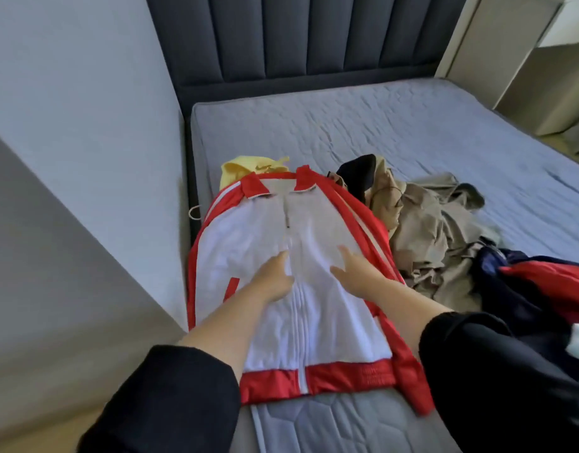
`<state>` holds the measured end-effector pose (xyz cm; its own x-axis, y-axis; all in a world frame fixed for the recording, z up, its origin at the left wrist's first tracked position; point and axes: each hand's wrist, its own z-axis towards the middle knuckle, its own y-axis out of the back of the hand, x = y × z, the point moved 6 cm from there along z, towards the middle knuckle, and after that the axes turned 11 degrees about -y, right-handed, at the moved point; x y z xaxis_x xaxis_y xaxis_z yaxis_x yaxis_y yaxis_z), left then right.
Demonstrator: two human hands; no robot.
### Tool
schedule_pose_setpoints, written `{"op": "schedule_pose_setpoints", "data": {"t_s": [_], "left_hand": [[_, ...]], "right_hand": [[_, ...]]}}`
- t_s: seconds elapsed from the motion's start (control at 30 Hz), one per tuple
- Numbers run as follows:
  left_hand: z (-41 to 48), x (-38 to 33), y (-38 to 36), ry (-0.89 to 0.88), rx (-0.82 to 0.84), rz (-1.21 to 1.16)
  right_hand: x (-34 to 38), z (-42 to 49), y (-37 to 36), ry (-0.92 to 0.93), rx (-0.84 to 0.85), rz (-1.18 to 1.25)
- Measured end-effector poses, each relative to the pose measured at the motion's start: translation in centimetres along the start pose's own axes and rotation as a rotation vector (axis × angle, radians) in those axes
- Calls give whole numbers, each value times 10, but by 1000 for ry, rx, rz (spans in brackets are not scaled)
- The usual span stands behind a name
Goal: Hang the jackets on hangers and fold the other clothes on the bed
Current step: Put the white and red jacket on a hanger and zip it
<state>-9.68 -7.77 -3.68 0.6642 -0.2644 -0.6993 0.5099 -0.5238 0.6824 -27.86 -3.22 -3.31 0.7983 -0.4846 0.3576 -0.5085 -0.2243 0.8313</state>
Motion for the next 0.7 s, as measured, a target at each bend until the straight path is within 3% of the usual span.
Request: {"op": "schedule_pose_setpoints", "data": {"t_s": [0.17,0.23,0.33,0.4,0.53,0.6,0.7], "left_hand": [[-69,32,-92,-58,10,211],[-97,53,-115,-47,102,342],[-123,76,-127,-89,229,718],[-130,76,-124,-72,235,814],[-140,61,-104,-78,87,803],[-147,46,-81,-162,-42,752],[-157,31,-40,-348,-337,723]], "right_hand": [[-69,-65,-100,-18,76,-117],[-89,-86,-128,-12,101,-254],[-99,-96,-140,-20,51,-428],[-91,-98,-136,-33,-18,-523],[-68,-105,-116,64,-201,-673],[-57,-111,-92,144,-293,-628],[-47,-127,-45,334,-622,-420]]}}
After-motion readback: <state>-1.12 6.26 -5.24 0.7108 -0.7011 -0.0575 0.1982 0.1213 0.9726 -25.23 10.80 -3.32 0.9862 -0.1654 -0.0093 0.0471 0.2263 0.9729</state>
